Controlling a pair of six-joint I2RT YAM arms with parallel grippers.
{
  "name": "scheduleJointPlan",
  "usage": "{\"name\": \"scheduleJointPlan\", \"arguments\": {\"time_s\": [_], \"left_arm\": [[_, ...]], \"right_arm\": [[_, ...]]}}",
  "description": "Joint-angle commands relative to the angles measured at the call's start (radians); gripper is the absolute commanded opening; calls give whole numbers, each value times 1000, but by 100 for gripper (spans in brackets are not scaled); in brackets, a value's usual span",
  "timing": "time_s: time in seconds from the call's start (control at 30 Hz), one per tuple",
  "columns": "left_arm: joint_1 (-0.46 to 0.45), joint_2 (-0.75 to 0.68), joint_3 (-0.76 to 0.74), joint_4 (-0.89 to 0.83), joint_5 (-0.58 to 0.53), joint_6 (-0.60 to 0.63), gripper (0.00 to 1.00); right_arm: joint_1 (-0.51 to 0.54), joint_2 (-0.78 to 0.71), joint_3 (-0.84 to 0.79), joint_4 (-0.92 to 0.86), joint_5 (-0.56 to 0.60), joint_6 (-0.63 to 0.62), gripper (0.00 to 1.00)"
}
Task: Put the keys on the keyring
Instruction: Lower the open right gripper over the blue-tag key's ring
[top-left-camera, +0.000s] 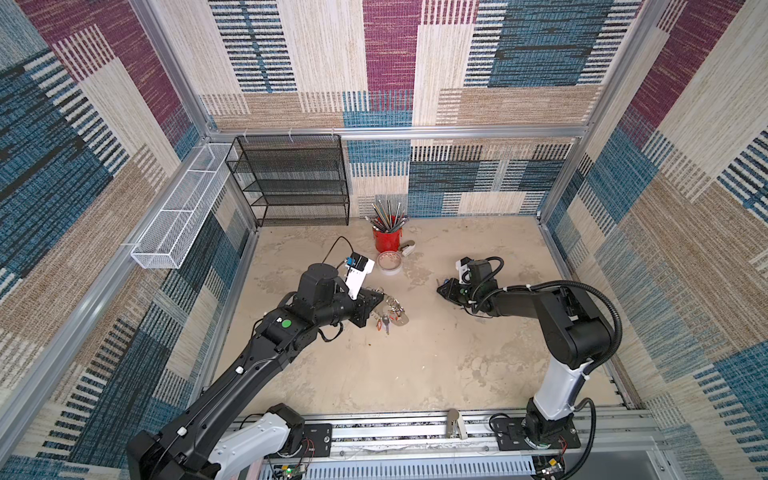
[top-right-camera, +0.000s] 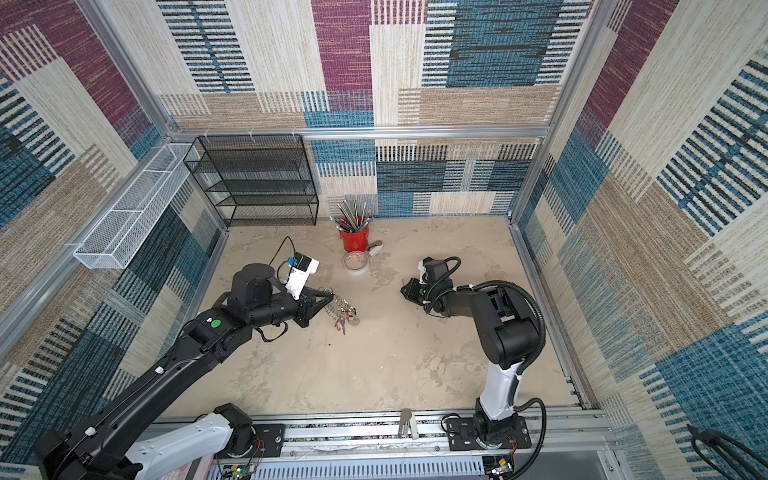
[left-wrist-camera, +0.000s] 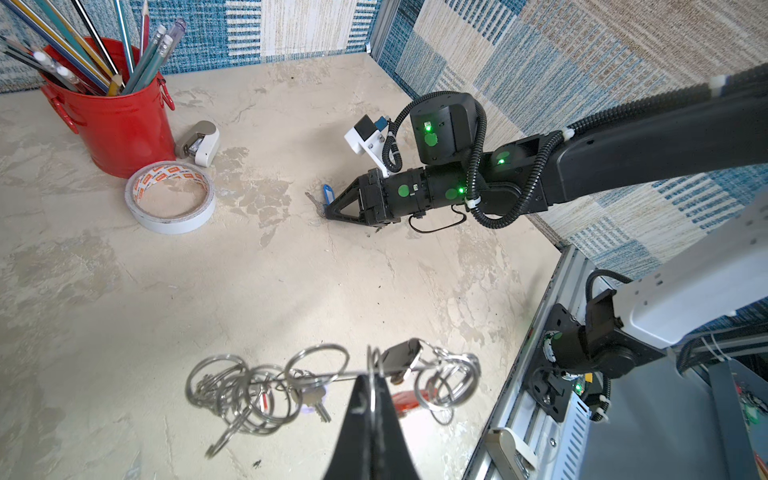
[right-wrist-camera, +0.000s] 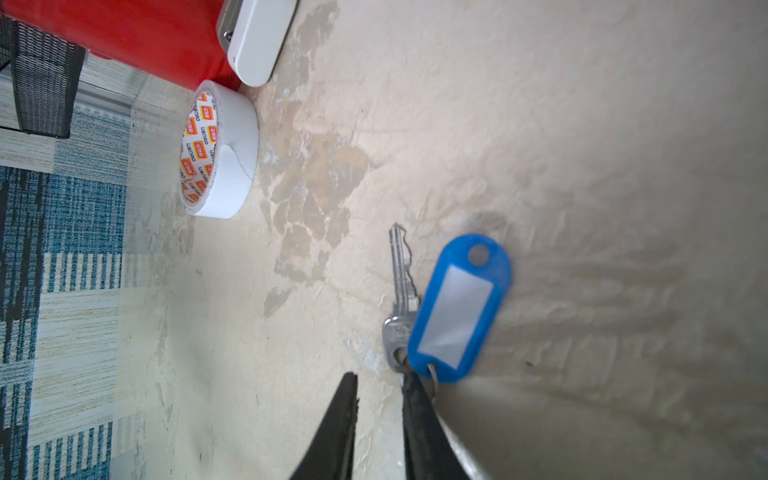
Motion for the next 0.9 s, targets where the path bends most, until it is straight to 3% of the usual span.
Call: {"name": "scheduleJointPlan", "arguments": {"time_s": [0.0, 0.2, 0.87], "left_arm": [[0, 2, 16, 36, 28, -5, 0], [0, 5, 16, 39, 40, -8, 0], [1, 0, 14, 44, 47, -9, 0]], "right_arm": [[0, -1, 8, 10, 28, 14, 21], [0, -45, -24, 3, 42, 16, 31], [0, -5, -28, 30, 19, 37, 31]]}}
